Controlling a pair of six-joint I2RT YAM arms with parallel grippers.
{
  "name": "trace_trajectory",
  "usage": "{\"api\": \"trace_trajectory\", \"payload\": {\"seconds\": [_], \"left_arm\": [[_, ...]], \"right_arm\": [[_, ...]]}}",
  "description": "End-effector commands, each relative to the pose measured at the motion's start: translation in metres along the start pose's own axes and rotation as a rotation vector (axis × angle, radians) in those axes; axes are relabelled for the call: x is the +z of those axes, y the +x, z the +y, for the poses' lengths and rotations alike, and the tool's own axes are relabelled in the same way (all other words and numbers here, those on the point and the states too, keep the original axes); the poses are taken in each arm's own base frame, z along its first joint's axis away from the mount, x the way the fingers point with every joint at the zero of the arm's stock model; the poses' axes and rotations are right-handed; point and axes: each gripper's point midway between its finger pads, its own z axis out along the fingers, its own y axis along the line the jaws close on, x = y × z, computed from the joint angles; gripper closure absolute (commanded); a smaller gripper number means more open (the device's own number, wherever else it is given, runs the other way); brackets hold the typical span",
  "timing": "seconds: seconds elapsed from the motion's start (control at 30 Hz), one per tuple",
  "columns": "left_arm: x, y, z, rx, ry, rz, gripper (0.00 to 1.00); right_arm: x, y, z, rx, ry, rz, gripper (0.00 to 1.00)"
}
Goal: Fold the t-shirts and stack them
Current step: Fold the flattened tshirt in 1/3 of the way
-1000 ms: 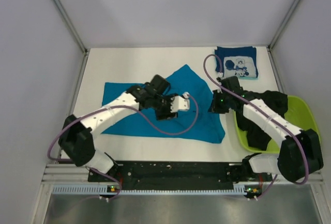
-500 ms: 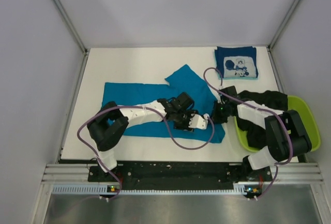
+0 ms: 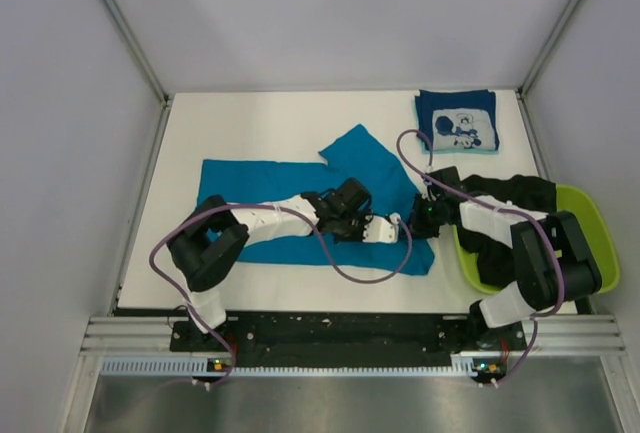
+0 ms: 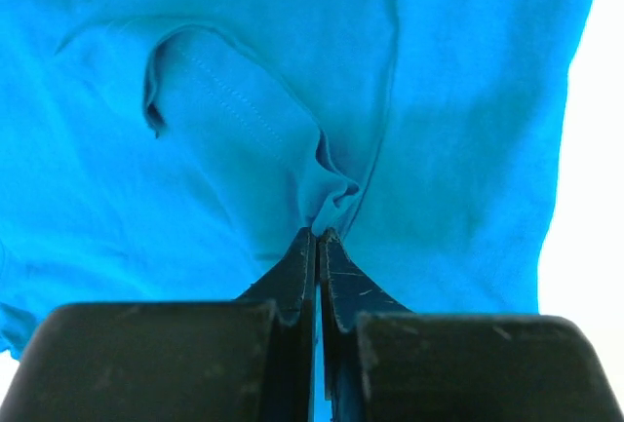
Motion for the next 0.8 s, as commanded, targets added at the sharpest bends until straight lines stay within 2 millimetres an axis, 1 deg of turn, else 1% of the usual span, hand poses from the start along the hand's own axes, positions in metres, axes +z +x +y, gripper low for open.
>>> {"api": "trace_trajectory", "payload": {"seconds": [0.0,0.1,0.13,0.17,0.27,0.33,0.4,0.43,0.47,0.53,0.57,0.63,0.67,0.7,0.77], "left_arm": [[-0.029,-0.013,0.026,-0.204,-0.025,-0.120,1.00],[-0.036,-0.002,0.040,-0.414,0.010,-0.176,1.00],[-0.037,-0.001,0.042,-0.482,0.033,-0.190,1.00],[-0.037,0.003,0.041,-0.569,0.064,-0.201,0.99],[-0.035,0.014,0.038,-0.730,0.125,-0.208,0.96],[-0.032,0.017,0.034,-0.776,0.159,-0.223,0.93],[-0.029,0.019,0.030,-0.780,0.167,-0.219,0.92],[-0.026,0.020,0.028,-0.782,0.171,-0.217,0.93],[-0.024,0.023,0.026,-0.783,0.171,-0.212,0.93],[-0.023,0.022,0.025,-0.772,0.175,-0.221,0.94],[-0.023,0.021,0.025,-0.766,0.178,-0.226,0.94],[-0.025,0.016,0.026,-0.755,0.174,-0.242,0.94],[-0.026,0.015,0.027,-0.749,0.169,-0.248,0.94],[-0.026,0.013,0.025,-0.747,0.172,-0.253,0.94],[-0.027,0.010,0.025,-0.738,0.177,-0.261,0.94]], "right_arm": [[0.010,0.012,-0.035,0.024,0.128,0.016,1.00],[0.009,0.014,-0.040,0.022,0.156,0.020,1.00],[0.009,0.015,-0.042,0.020,0.161,0.022,1.00],[0.009,0.017,-0.043,0.019,0.161,0.029,1.00],[0.008,0.020,-0.043,0.022,0.158,0.038,1.00],[0.007,0.019,-0.042,0.012,0.159,0.039,1.00],[-0.001,0.015,-0.038,-0.022,0.160,0.039,1.00],[-0.007,0.007,-0.030,-0.057,0.143,0.025,1.00],[-0.015,-0.001,-0.020,-0.100,0.129,0.007,0.97],[-0.037,-0.031,0.003,-0.189,0.113,-0.078,0.84],[-0.049,-0.046,0.015,-0.215,0.099,-0.129,0.76],[-0.072,-0.081,0.044,-0.256,0.058,-0.239,0.67],[-0.076,-0.090,0.053,-0.274,0.055,-0.265,0.63],[-0.077,-0.099,0.061,-0.303,0.054,-0.278,0.59],[-0.061,-0.106,0.074,-0.360,0.048,-0.242,0.55]]}}
